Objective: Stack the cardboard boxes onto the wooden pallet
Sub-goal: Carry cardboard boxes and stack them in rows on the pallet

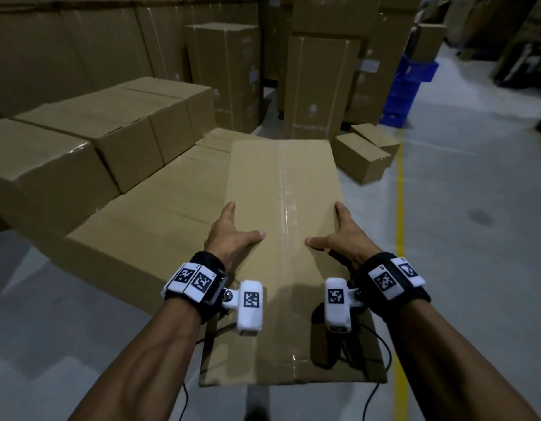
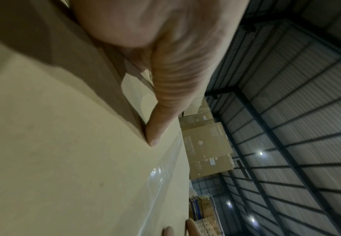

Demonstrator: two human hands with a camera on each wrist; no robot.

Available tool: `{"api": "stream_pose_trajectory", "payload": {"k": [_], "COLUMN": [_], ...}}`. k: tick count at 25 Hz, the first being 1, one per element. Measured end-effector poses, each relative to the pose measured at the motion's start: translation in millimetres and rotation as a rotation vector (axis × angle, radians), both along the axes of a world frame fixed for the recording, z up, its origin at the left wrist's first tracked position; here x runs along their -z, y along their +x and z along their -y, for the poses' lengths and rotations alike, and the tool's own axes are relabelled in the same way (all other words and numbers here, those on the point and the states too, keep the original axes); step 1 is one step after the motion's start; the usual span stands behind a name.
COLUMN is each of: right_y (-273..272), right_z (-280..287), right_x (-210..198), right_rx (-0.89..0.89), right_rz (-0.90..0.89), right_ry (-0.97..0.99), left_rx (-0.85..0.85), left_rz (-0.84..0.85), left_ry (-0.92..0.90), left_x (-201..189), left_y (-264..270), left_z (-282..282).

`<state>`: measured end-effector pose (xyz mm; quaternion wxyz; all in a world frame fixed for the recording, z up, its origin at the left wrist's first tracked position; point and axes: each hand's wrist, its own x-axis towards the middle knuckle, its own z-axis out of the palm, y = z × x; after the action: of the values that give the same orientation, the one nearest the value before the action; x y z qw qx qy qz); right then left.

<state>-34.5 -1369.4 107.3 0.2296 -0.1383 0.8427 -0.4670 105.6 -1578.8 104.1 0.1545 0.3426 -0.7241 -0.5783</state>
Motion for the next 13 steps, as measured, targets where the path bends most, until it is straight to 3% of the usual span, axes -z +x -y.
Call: {"api": "stream_pose_trajectory", "payload": {"k": [6,13], "right_y": [-130,-299], "right_z": [47,88], "right_x": [-9,-5], "right_rx": [0.071,0.002], "right_rz": [0.011,0.004], "right_ry": [0.009,0.021], "left_rx": [0.056,-0.028], "left_rz": [-0.011,-0.045], "left_ry": [0.022,0.076], "left_x": [-12,-5], "left_y": [-138,-300], "left_z": [52,80]}}
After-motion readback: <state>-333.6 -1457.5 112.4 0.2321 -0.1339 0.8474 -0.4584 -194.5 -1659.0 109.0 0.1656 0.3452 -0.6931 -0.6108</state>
